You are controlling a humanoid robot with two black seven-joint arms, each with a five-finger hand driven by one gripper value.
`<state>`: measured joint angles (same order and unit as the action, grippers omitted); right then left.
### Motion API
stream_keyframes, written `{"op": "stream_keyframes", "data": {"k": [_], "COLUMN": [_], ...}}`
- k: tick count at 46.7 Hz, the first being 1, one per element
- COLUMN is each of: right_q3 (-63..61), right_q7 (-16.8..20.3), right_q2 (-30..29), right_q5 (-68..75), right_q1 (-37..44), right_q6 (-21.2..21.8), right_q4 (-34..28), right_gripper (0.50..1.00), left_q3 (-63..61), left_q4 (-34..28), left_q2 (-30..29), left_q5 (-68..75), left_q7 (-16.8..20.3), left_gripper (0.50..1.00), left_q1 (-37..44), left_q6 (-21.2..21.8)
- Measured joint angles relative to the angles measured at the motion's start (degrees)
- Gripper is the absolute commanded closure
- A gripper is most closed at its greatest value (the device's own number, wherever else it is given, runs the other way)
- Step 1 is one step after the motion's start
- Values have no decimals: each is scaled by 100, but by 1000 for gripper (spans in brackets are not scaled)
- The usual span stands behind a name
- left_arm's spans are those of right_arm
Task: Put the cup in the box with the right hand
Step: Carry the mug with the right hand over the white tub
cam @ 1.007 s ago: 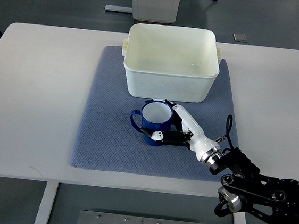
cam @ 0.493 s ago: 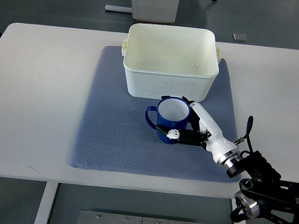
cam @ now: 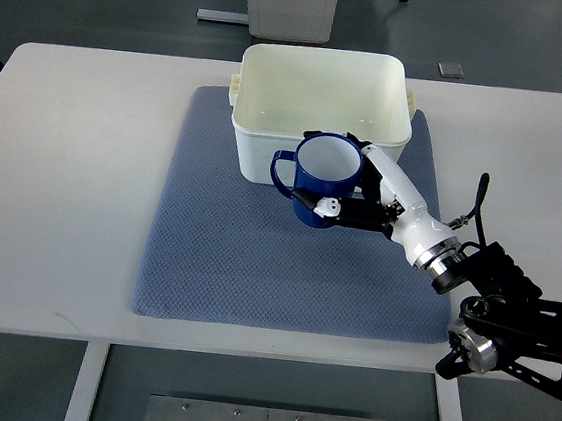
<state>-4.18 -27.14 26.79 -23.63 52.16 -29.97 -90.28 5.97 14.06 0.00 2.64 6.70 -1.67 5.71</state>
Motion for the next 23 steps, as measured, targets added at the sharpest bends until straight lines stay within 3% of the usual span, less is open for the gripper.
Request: {"op": "stream_keyframes", "data": {"k": [23], "right_q3": [243], "right_q7": [306], "right_q2": [-255], "right_q5": [1095], "right_q1": [1620], "right_q6": [52], "right_q4": [358], "right_gripper": [1000], "left_q3": [1], "left_q4": [1], "left_q2": [0], "left_q5": [0], "left_q7": [5], "left_gripper": [500], "left_q1": [-1], "left_q6": [0]}}
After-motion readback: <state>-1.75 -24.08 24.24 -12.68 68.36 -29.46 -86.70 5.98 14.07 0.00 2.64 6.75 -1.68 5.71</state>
